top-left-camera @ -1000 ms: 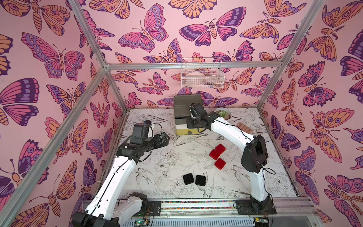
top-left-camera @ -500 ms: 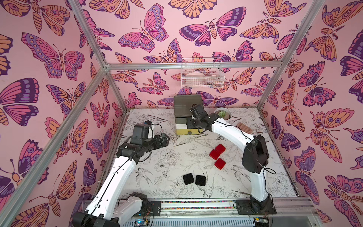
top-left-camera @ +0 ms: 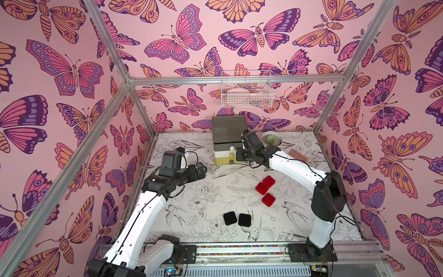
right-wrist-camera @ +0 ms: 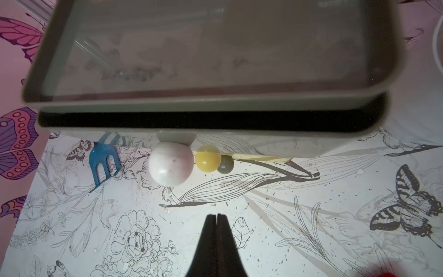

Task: Place the brooch boxes into the drawer by color
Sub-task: Close the drawer in the storage box, then open the drawer in the storage box.

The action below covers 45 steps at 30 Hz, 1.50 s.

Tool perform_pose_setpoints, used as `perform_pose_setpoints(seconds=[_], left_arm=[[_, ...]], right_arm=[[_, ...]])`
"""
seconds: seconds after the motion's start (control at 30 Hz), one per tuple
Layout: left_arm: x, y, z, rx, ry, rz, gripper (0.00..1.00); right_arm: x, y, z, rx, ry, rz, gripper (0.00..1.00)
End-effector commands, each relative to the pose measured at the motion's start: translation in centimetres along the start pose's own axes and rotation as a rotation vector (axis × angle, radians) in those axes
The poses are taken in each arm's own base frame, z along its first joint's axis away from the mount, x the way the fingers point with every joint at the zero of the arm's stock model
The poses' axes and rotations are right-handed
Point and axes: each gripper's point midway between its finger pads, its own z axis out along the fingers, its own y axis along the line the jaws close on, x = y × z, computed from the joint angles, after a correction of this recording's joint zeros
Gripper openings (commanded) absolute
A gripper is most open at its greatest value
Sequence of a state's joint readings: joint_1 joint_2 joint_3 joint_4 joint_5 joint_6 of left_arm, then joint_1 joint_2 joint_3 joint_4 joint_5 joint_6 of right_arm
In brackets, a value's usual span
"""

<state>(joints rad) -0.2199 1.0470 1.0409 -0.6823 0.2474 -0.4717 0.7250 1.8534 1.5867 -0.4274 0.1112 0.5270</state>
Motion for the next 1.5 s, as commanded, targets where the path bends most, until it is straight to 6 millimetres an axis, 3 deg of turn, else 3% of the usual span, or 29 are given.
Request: perform_pose_setpoints(seconds=[0.0, 0.4, 0.7, 0.8, 0.83, 1.0, 1.07, 1.3, 1.47], left_arm=[[0.7, 0.2, -0.2, 0.007, 0.017, 0.002, 1.0], [0.9, 0.5, 0.0, -0.002, 0.022, 0.003, 1.0], [1.0, 0.5, 0.6, -0.002, 0.041, -0.001, 1.0], [1.0, 0.7, 0.8, -0.008, 0.046, -0.001, 1.0], [1.0, 0.6, 0.8, -0.005, 0.047, -0.002, 1.0], [0.6, 0.1, 0.8, 0.013, 0.05, 0.006, 1.0], [0.5, -0.2, 0.7, 0.021, 0.046, 0.009, 1.0], [0.7, -0.2, 0.4, 0.026, 0.04, -0.006, 1.0], [1.0, 0.1, 0.1, 0.02, 0.029, -0.02, 1.0]], right_arm=[[-1.8, -1.1, -0.3, 0.007, -0.052, 0.042, 0.0], [-4.6, -1.3, 2.0, -0.015, -0.099, 0.096, 0.0], [-4.6, -0.6, 3.6, -0.053, -0.093, 0.129, 0.0], [-3.6, -0.5, 3.5, -0.073, -0.054, 0.148, 0.0], [-3.1, -0.4, 3.4, -0.08, -0.045, 0.154, 0.04], [-0.2, 0.3, 2.1, -0.116, -0.046, 0.154, 0.4], [0.6, 0.9, 1.6, -0.173, -0.055, 0.18, 0.48], [0.3, 3.2, 1.1, -0.527, -0.148, 0.468, 0.58], [1.1, 3.4, 3.0, -0.612, -0.133, 0.617, 0.58]])
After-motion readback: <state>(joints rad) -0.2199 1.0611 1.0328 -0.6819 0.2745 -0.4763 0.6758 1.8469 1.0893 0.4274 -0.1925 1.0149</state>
